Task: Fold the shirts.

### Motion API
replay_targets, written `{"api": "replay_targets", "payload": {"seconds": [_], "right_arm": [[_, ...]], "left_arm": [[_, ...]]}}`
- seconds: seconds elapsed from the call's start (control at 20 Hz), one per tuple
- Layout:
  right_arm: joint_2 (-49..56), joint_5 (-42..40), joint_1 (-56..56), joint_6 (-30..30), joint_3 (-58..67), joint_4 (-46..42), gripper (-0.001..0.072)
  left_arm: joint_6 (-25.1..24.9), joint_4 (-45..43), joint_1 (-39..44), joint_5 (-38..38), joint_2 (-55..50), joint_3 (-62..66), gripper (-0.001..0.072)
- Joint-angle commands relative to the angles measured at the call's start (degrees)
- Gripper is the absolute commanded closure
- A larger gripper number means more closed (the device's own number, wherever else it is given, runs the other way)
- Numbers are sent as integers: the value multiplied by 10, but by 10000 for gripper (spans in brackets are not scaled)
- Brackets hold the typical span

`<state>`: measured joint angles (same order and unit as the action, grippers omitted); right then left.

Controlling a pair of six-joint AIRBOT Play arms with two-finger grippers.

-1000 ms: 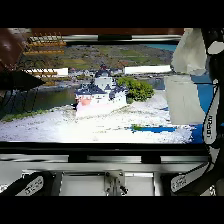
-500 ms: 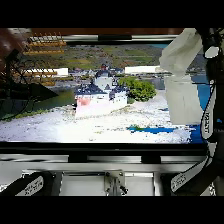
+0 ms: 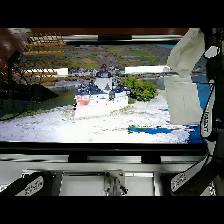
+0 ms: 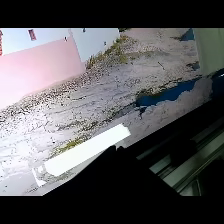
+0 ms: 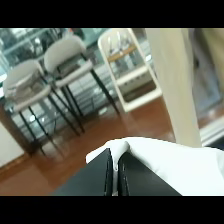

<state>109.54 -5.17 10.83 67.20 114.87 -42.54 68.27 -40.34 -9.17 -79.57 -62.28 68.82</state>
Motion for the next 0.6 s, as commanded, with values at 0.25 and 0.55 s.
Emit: {"api": "replay_targets", "payload": {"seconds": [0.25, 0.55], "right_arm": [[10, -6, 28, -77, 21, 0, 661], [45, 10, 17, -73, 21, 17, 661]], "left_arm": [[5, 0, 0, 1, 0, 0, 680], [5, 0, 0, 1, 0, 0, 679]]}}
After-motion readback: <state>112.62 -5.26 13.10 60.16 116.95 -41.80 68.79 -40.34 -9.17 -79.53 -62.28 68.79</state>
